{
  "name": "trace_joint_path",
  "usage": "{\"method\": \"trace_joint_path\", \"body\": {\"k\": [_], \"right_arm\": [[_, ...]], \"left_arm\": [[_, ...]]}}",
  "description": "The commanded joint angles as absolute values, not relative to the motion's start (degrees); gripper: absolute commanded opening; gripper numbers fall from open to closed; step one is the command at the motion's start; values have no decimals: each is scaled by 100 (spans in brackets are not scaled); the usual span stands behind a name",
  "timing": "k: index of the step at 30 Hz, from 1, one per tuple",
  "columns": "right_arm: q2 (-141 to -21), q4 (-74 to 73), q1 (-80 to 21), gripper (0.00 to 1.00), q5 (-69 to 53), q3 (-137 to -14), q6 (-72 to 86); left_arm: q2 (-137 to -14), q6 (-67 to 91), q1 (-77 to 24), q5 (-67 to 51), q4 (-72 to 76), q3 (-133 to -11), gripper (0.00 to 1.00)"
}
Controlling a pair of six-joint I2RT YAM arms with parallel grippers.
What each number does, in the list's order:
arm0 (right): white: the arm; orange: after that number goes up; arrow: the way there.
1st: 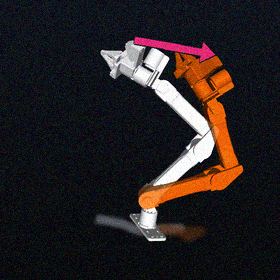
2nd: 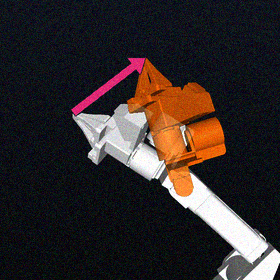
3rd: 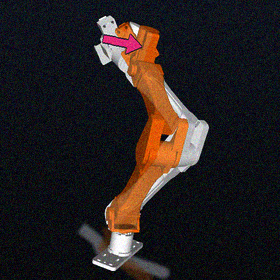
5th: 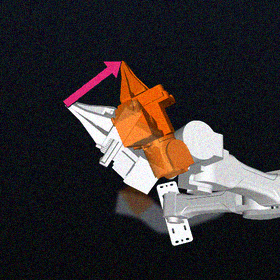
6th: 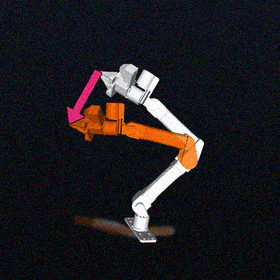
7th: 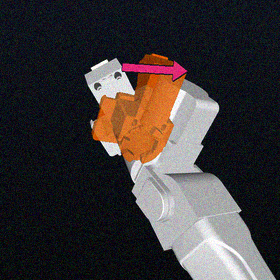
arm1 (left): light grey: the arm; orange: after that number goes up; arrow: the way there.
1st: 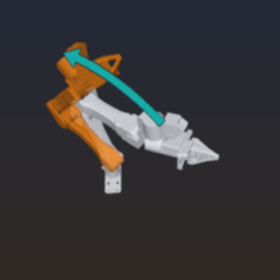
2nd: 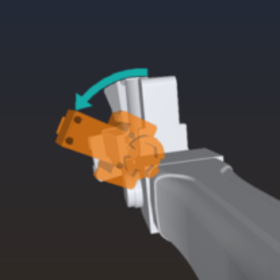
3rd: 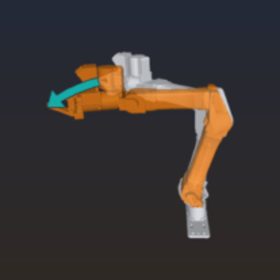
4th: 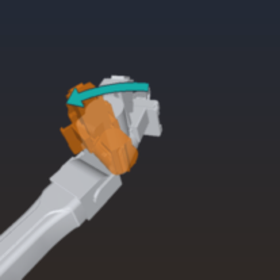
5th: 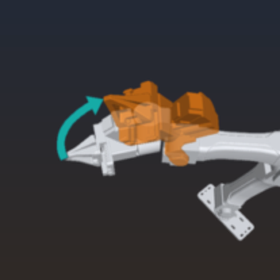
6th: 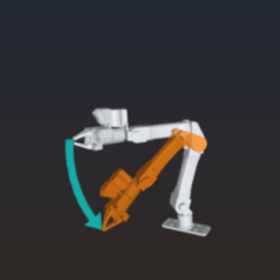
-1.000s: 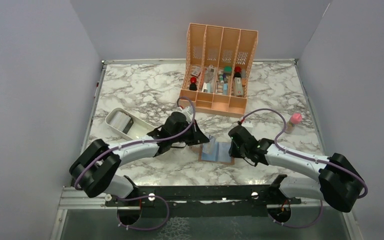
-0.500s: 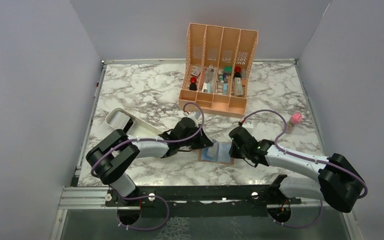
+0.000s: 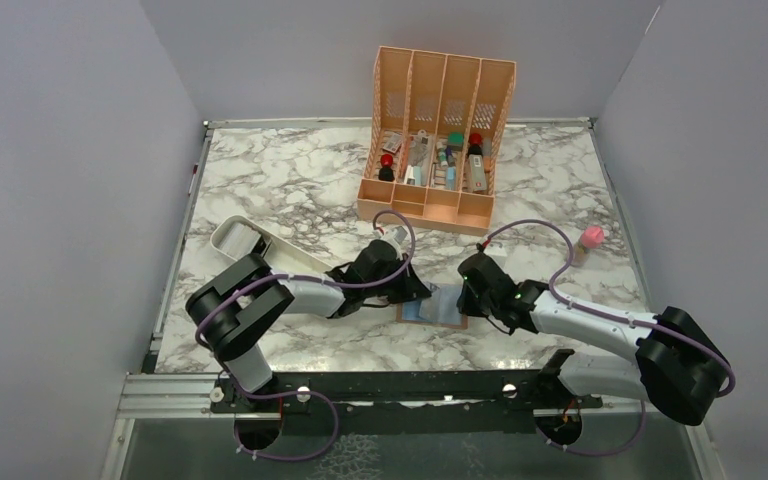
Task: Put the credit cards into the card holder
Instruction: Insert the credit card into the card holder.
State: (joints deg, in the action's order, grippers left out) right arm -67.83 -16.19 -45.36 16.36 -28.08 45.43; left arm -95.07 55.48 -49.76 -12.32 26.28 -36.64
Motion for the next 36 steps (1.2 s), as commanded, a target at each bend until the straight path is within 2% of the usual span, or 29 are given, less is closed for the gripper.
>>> {"method": "trace_joint_path", "body": {"k": [1,5,17,36], "right_arm": [[-6838,-1594,-4515,22,1541,-2613,4561],[-6824,-1706,-4514,22,1553,-2689,4600],[-6618,-1718,-4513,22,1412,-2574,4659],[-6671,-1575,-4513,22,1239,-2501,4711]], "left_arm": [[-9708,5624,-5128,-1134,2945,-3771,0],[-9910,5735,-5191,-1104,2971,-3800,0],[-9443,5954,-5225,-75,2975,-3429,0],[-9712,5996,-5611,98,2971,-3608,0]]}}
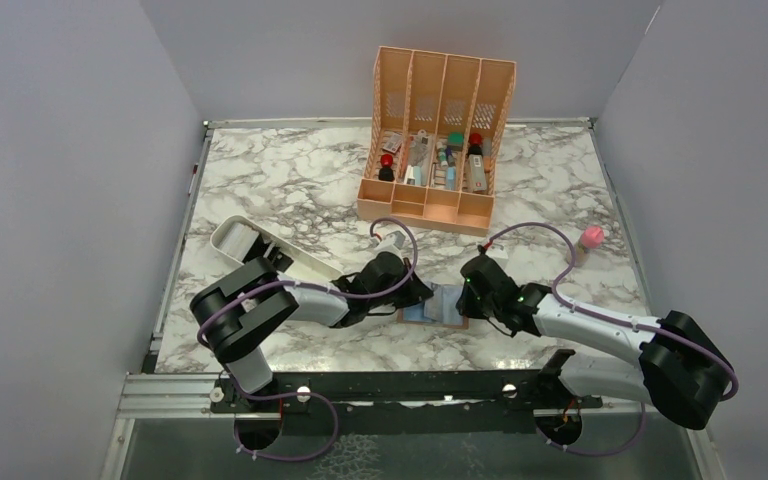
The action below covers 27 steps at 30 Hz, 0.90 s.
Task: Put the credit cards into the card holder
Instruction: Insert the credit card into the card holder.
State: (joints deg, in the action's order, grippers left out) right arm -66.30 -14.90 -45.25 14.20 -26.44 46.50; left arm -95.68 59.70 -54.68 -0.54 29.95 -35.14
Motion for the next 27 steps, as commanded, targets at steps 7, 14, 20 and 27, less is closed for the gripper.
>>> {"method": "trace_joint_path", "body": {"k": [7,14,20,27], "right_arm": [[-6601,-1644,-4518,22,1361,-2536,4718],[-6558,-1711,-4516,24,1306,-2605,4722],[-6249,-1942,-4516,27,1419,-2732,4722],[-6391,-1994,-4419,26,1502,-2829,4712]], "left_arm": [[-9712,6023,-5695,136,2897,-3585,0],[-9977,5971,-5747,117,2870,-3748,19],[-9783,5836,-5761,362,2648,-3785,31],[-9425,5751,-5774,508,2430,-3772,34]]}}
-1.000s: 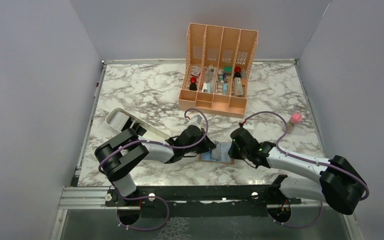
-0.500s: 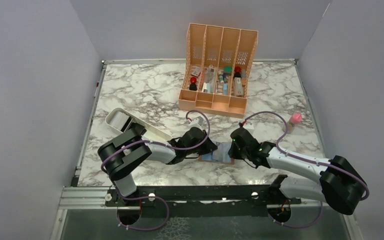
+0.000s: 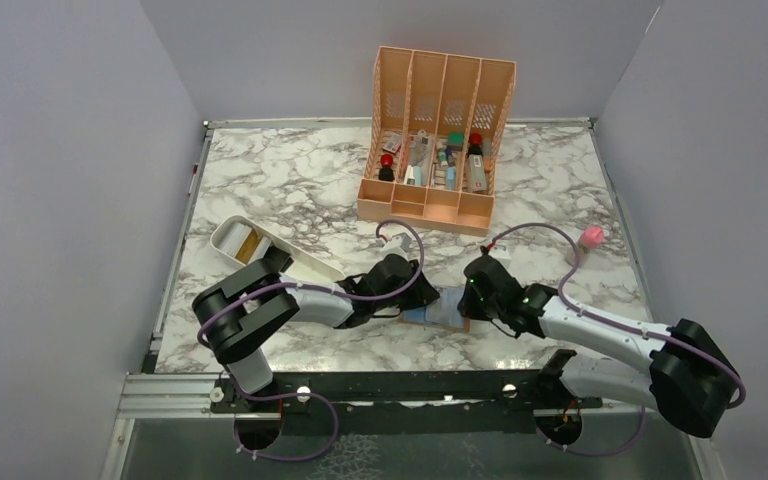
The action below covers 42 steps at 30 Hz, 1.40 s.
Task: Put the credit cards into the card holder
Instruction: Insert the credit card into the card holder.
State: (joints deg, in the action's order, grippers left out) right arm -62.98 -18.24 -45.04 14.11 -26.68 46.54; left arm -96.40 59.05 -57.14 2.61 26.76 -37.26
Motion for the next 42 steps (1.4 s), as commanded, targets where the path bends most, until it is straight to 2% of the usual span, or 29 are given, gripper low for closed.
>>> {"method": "trace_joint_path", "body": {"k": [1,7,14,19,30,42], "right_arm": [[-6455,-1988,-4387,26,1494,-2840,4695],[-6389,-2019,-4242,25,1488,-2760,4669],[-6392,-1845,-4104,25,1331,-2578,4664],[-6482,-1562,-4054,24,1005,-2434,4693],[-6222,-1844,-4061,24,1239,-2619,4798],[-6008,-2726,-4059,23,1727,-2843,5288]], "left_arm": [[-9427,5721,-5782,517,2400,-3797,34],[-9498,5597,-5856,553,2122,-3996,32],[-9637,5506,-5942,588,2003,-4189,17],[-9854,5466,-6016,593,1858,-4388,15],[-10014,5744,-6204,776,1631,-4504,14],[-9780,5790,-6227,700,1697,-4447,27]]}}
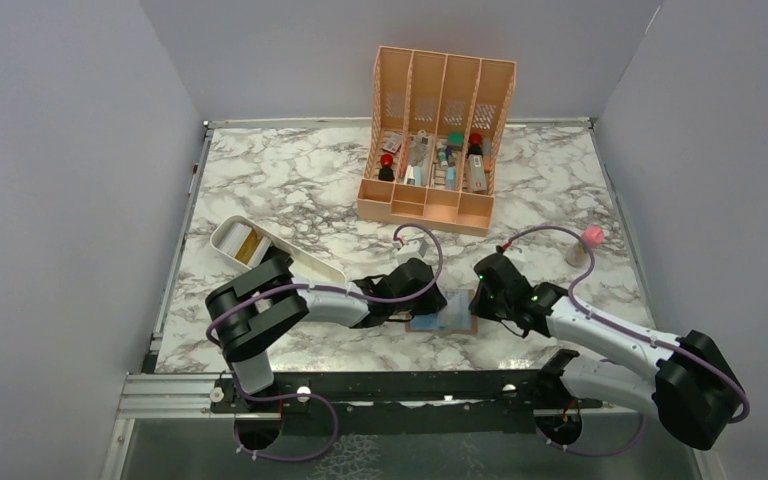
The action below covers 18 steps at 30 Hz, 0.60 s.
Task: Put the credit cards into the card holder
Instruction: Insert the credit card into the card holder.
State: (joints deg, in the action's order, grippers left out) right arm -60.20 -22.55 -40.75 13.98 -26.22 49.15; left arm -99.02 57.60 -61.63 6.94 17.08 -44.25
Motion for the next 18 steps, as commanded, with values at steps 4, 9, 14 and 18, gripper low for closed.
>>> {"method": "trace_joint_path", "body": {"k": [4,9,14,18], "right_arm": [[-6128,-3020,-4061,23,1916,-2889,5622],[-6164,-3286,-4061,22,2162,-2849,5976],[-6181,-3153,-4061,21,2047,-2776,6022],[-6107,-2754,-4059,18,1641,-2614,5967]], "left_arm": [[-9616,5784,-6288,625,1764,-4438,31],[-9555,5783,-6323,620,1793,-4398,32],[-9615,5832,-6391,589,1828,-4410,32],[-9707,5861,-6464,541,1852,-4474,32]]}}
